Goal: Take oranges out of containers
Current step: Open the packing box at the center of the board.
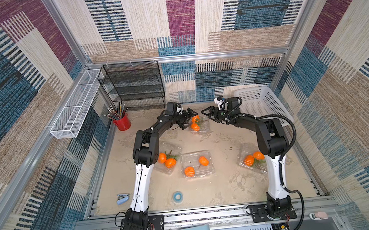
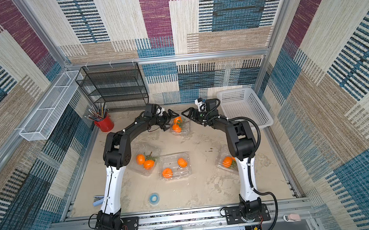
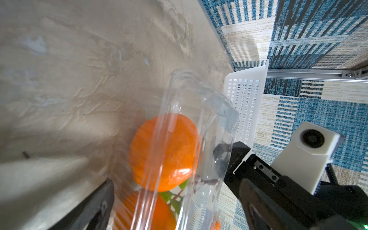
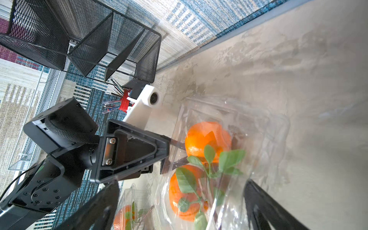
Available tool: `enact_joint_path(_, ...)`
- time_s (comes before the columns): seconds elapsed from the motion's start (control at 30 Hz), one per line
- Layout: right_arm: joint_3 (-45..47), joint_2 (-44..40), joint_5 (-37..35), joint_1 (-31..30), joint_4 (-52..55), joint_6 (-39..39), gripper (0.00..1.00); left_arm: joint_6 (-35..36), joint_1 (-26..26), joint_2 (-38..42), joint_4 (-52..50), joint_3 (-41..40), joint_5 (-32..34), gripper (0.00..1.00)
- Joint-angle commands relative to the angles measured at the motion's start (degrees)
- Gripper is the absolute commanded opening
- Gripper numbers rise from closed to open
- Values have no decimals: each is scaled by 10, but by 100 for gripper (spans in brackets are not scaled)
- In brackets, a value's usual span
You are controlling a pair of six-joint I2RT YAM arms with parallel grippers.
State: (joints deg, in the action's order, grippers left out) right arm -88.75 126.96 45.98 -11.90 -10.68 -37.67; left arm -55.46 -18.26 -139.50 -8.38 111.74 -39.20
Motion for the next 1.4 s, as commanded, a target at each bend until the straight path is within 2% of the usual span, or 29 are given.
enact_joint_path(0.0,3,-3,11,-4,-23,-9,98,-9,0,-3,10,8,-5,99)
enact_joint_path(0.23,42,-22,28,-8,-32,-49,100,-19,-1,-8,14,17,-6,99)
enact_joint_path(0.43,100,-53,55,-9,-66,-104,92,-26,-5,-13,15,27,-7,99)
enact_joint_path(0.63,142,-82,63,-14,-67,-133,89,-35,-14,-24,16,44,-9,99)
enact_joint_path(0.97,223,-110,70,-19,-166,-232,82,-54,-19,-36,23,60,-9,99)
enact_joint_path(1.17,272,-121,62,-18,-264,-333,66,-53,-19,-47,6,88,-15,99)
enact_joint_path(1.37,310,-126,33,-21,-339,-415,54,-18,1,-70,-97,170,-17,99)
